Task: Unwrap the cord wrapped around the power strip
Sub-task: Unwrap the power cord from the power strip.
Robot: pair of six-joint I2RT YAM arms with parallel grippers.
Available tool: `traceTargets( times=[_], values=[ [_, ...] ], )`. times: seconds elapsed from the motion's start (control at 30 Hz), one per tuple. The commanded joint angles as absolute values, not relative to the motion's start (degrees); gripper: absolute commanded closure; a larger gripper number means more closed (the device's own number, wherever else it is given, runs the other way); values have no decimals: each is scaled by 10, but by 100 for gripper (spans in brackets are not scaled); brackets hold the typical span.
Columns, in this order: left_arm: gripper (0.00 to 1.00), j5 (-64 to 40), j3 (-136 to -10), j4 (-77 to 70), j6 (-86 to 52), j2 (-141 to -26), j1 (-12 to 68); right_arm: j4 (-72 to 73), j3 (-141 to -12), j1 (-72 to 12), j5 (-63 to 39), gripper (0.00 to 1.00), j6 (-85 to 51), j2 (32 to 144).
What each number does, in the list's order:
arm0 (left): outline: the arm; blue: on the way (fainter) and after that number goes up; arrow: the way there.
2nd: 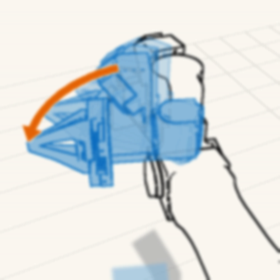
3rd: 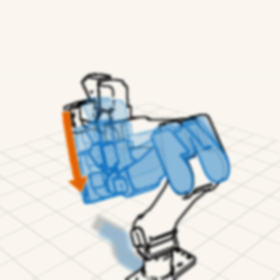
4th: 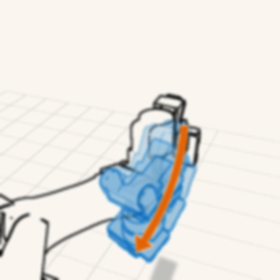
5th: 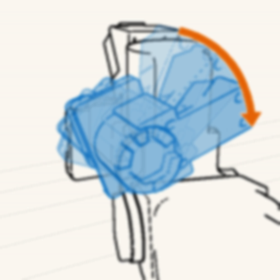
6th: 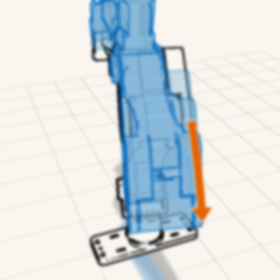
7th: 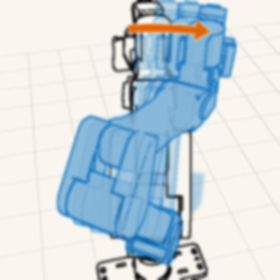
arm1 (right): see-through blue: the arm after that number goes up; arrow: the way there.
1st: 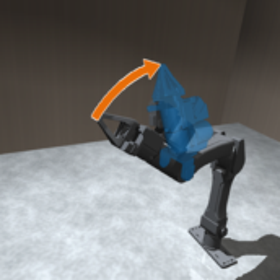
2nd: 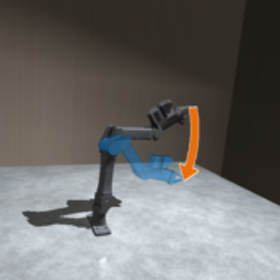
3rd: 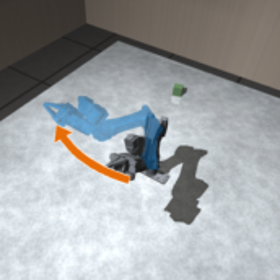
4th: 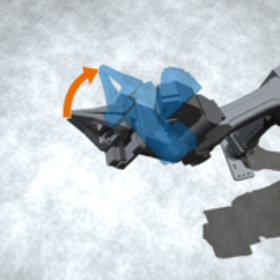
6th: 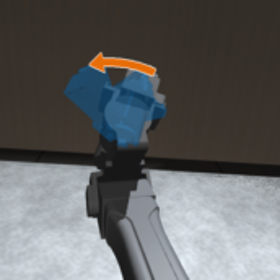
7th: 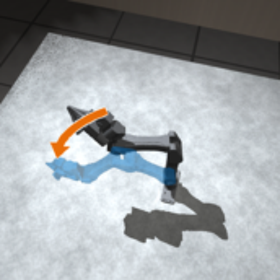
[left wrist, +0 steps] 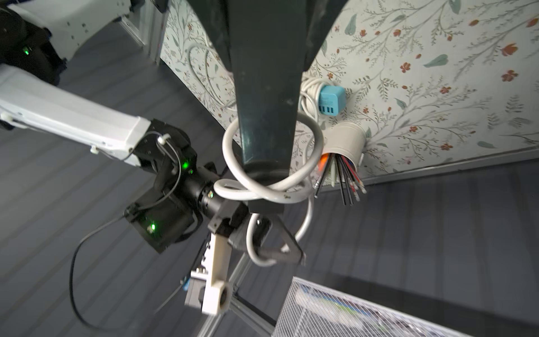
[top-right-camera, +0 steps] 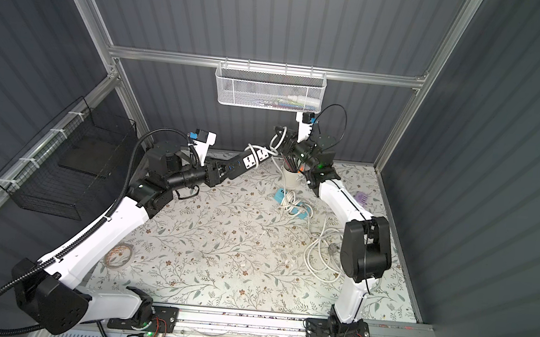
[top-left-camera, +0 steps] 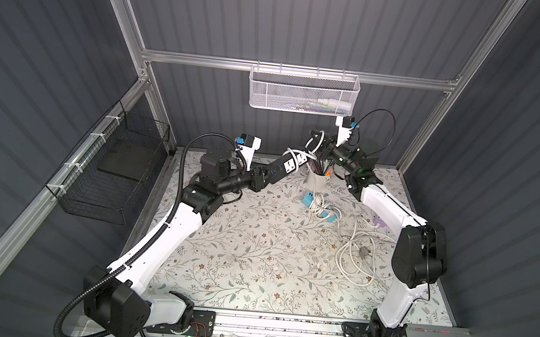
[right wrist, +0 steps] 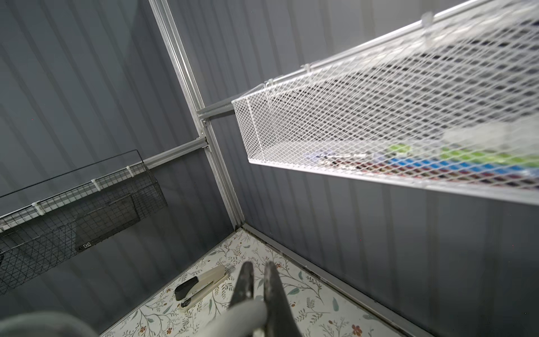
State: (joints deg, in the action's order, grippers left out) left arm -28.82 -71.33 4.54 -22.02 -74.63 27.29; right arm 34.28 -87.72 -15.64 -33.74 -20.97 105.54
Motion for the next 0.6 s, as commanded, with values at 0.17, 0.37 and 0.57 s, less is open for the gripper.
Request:
traceTargets(
  times=[0.17,0.37,0.57],
  values=[
    [100,-333,-697,74,-191,-758,308,318,-899,-112,-375,100,-226,1004],
    [100,-238,-703,108,-167,-772,308,254,-894,-86,-385,100,-234,946],
    [100,-105,-717,81,-153,-775,308,77,-819,-74,-327,100,-175,832]
  ],
)
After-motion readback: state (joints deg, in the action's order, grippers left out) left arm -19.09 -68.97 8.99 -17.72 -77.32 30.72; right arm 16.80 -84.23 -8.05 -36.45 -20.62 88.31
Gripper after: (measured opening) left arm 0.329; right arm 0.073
